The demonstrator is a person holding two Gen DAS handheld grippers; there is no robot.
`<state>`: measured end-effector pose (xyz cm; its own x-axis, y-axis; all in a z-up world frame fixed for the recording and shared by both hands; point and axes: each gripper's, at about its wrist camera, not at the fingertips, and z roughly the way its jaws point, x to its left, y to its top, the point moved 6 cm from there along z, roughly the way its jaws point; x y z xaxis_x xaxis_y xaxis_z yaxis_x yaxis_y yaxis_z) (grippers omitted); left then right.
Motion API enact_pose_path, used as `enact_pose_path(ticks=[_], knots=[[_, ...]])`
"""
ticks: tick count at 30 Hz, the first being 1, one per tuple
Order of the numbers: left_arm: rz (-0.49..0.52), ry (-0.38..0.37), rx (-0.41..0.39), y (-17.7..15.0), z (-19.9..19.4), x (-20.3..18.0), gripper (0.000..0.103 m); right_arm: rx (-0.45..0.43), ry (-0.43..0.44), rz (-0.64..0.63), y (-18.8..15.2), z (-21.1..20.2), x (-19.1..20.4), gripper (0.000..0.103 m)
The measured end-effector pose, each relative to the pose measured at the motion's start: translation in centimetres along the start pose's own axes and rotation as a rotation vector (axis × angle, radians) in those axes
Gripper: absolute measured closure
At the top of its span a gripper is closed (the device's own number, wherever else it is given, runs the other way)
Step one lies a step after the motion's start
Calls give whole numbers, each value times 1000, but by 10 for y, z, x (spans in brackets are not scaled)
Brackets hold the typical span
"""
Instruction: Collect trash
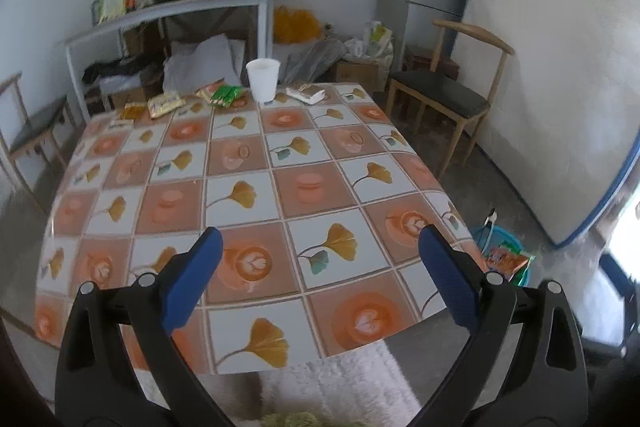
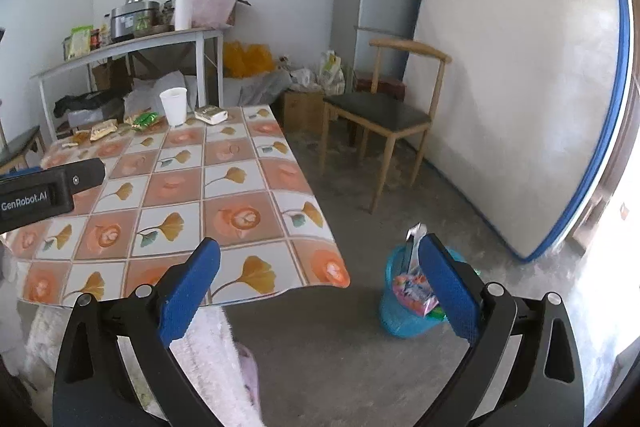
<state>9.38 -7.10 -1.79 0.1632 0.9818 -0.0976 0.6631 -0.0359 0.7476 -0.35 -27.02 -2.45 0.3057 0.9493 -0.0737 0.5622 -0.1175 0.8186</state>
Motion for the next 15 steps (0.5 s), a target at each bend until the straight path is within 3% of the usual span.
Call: enact_pose_path(ticks=[3, 7, 15], knots=[[-38, -35, 109, -18, 11, 2, 9, 77, -12, 24, -11, 9, -5, 7], [-23, -7, 194, -43, 24, 3, 9, 165, -15, 13, -28, 22, -8, 7], [-3, 81, 172, -47, 20, 11, 9, 210, -44, 6, -35, 27, -16, 7]])
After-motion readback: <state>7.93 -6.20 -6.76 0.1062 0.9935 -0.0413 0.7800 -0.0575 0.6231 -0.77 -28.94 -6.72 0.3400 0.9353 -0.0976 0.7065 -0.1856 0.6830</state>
